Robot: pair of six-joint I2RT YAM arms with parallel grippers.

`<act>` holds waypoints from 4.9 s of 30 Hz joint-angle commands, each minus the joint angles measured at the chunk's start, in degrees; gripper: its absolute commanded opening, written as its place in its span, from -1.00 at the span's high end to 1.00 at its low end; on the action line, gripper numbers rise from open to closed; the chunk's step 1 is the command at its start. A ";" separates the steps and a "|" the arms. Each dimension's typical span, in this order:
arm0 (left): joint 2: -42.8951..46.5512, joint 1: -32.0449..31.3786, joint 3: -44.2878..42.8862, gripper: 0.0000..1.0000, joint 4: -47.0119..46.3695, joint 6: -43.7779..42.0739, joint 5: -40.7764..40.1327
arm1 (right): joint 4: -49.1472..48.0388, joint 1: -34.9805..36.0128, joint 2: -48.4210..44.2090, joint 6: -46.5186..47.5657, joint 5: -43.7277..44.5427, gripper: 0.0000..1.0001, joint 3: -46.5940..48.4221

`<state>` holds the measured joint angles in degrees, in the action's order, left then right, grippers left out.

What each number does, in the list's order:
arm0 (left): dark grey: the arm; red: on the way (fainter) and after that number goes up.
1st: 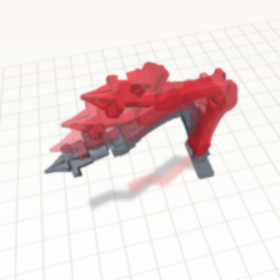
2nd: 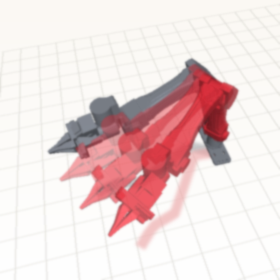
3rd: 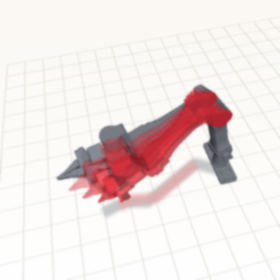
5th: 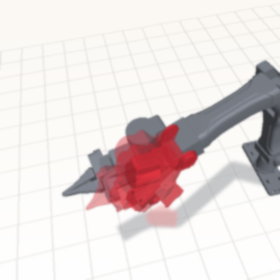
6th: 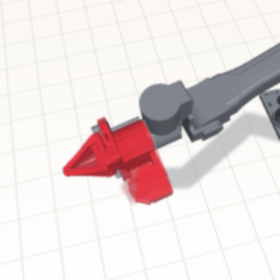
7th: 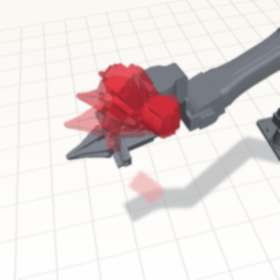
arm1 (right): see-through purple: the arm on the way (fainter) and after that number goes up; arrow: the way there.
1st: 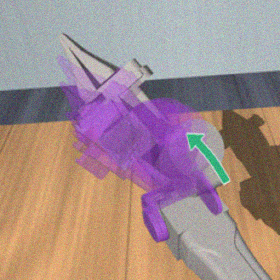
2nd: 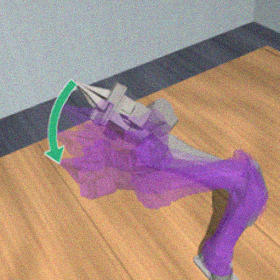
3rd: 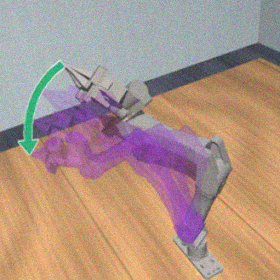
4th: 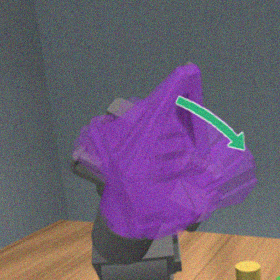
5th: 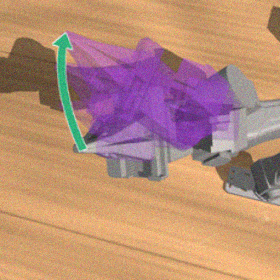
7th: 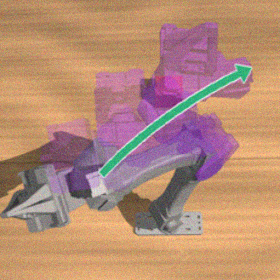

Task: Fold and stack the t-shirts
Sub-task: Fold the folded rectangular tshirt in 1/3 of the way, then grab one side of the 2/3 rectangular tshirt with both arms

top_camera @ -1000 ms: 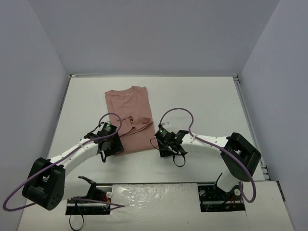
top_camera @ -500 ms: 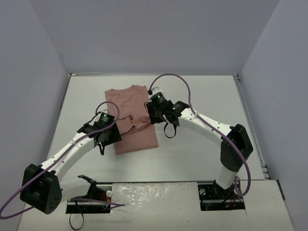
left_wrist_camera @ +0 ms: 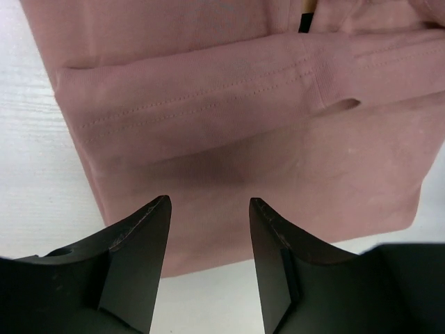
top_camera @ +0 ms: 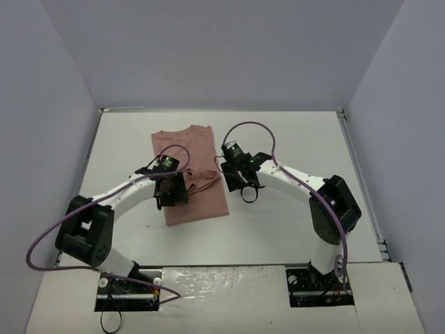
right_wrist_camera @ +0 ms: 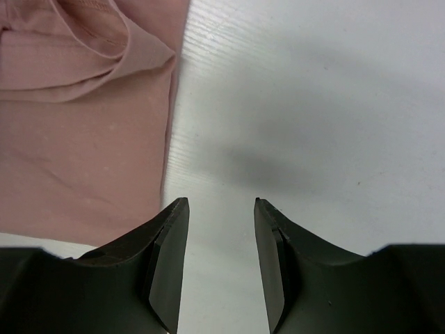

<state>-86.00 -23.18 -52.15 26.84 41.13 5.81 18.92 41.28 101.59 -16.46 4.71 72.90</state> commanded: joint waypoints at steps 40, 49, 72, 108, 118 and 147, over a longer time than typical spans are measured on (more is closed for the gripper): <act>-5.45 5.51 -22.96 0.08 -0.14 -3.80 -10.25 | -0.52 -2.90 -9.24 -2.62 0.38 0.21 -4.63; 8.93 4.34 -2.17 0.07 1.16 1.53 -6.88 | -2.57 3.87 -1.09 -4.88 0.07 0.21 2.32; 2.00 -5.56 16.93 0.10 -3.14 10.62 -5.98 | -14.09 12.31 3.02 -11.40 3.01 0.31 -15.13; 14.90 -6.77 15.31 -0.19 5.95 10.44 2.60 | -7.07 12.63 -6.45 -33.26 4.45 -0.18 -20.90; 22.42 -6.44 14.80 -0.21 7.96 11.69 0.19 | -7.02 13.16 -7.93 -34.61 4.13 -0.16 -23.16; 21.11 -5.34 16.23 -0.09 5.63 10.77 -2.58 | -7.05 15.94 -3.50 -34.98 2.94 -0.03 -24.74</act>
<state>-66.77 -29.53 -35.33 31.70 51.96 5.49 9.59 55.96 94.83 -49.47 11.22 50.99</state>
